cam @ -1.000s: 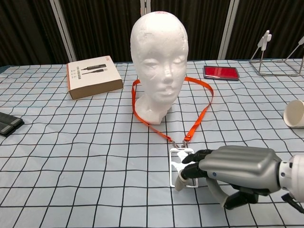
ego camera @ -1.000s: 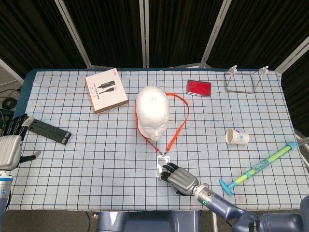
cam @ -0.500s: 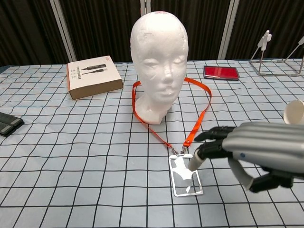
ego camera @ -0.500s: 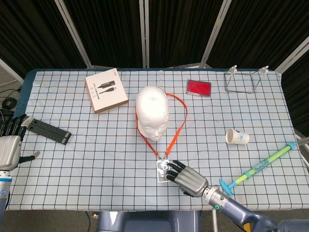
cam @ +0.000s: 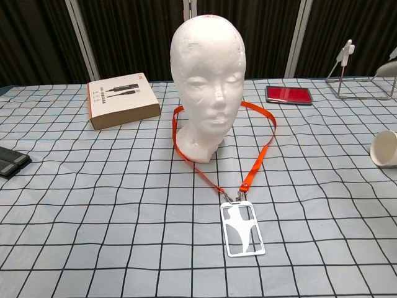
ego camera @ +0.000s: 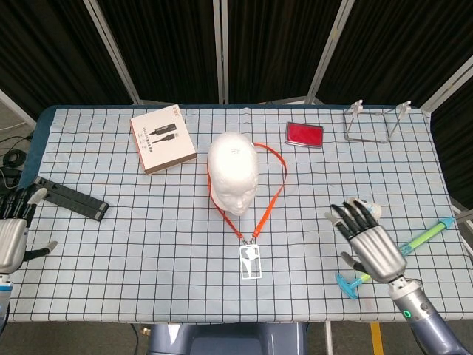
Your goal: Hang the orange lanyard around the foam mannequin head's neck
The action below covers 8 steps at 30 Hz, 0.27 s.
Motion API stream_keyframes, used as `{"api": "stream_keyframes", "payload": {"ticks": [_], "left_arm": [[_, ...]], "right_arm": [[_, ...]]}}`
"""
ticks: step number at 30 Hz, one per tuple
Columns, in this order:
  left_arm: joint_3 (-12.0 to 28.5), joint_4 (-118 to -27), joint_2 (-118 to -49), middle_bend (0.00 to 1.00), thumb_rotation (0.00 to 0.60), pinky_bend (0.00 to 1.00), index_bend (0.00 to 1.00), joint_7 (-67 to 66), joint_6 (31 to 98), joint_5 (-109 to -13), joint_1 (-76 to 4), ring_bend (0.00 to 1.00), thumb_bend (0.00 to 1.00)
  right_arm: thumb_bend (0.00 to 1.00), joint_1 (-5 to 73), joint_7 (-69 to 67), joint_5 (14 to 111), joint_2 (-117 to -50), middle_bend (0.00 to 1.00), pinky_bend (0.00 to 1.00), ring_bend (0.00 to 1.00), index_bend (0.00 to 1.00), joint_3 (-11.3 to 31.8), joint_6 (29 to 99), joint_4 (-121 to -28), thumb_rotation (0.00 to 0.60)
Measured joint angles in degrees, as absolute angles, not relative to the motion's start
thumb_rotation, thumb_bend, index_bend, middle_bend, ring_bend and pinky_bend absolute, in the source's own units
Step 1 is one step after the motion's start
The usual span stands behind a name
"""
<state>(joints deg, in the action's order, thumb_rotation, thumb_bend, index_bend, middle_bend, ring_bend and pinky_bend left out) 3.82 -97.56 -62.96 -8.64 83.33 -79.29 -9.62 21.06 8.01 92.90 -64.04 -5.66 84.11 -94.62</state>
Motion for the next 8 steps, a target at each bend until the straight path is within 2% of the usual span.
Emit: {"api": "stream_keyframes", "payload": {"ticks": [8], "left_arm": [[2.3, -95.5, -64.2, 0.0, 0.6, 0.0, 0.0, -7.3, 85.0, -81.4, -7.7, 0.0, 0.0]], "right_arm": [[0.0, 14.5, 4.4, 89.6, -66.6, 0.0, 0.0, 0.0, 0.0, -2.2, 91.8, -88.0, 0.6]]}}
